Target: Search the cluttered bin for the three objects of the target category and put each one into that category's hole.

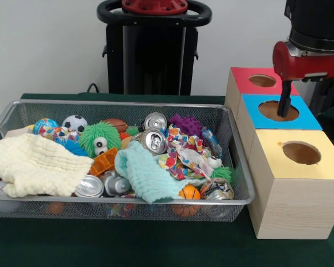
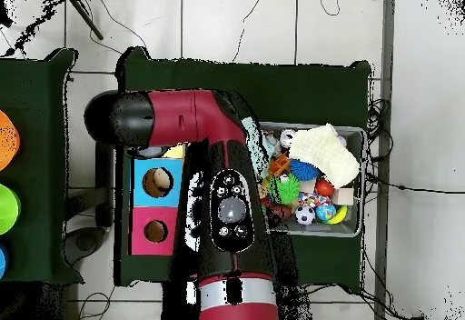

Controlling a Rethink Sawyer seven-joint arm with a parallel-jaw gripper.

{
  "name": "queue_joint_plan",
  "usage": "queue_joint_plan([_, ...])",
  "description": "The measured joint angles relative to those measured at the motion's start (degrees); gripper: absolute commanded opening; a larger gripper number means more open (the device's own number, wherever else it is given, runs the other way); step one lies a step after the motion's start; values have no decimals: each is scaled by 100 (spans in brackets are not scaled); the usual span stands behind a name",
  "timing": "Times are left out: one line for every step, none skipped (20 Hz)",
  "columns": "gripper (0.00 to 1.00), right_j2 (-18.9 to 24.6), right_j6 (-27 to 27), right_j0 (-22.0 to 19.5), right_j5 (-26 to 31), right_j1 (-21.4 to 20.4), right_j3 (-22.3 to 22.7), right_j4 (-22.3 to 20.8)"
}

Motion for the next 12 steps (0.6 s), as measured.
queue_joint_plan([100, 1, 0, -7, -26, -39, 71, -3])
queue_joint_plan([100, 0, 0, -12, -39, -61, 107, -7])
queue_joint_plan([100, 1, 0, -16, -50, -81, 137, -8])
queue_joint_plan([100, 1, 0, -24, -59, -107, 178, -9])
queue_joint_plan([100, 1, 0, -29, -59, -118, 198, -9])
queue_joint_plan([100, 1, 0, -45, -59, -151, 252, -9])
queue_joint_plan([100, 1, 0, -58, -59, -179, 295, -12])
queue_joint_plan([100, 0, 0, -67, -58, -199, 325, -15])
queue_joint_plan([100, 0, 0, -80, -59, -228, 364, -20])
queue_joint_plan([100, 0, 0, -91, -59, -249, 390, -24])
queue_joint_plan([100, 0, 0, -96, -60, -261, 403, -24])
queue_joint_plan([100, 0, 0, -102, -61, -273, 416, -24])
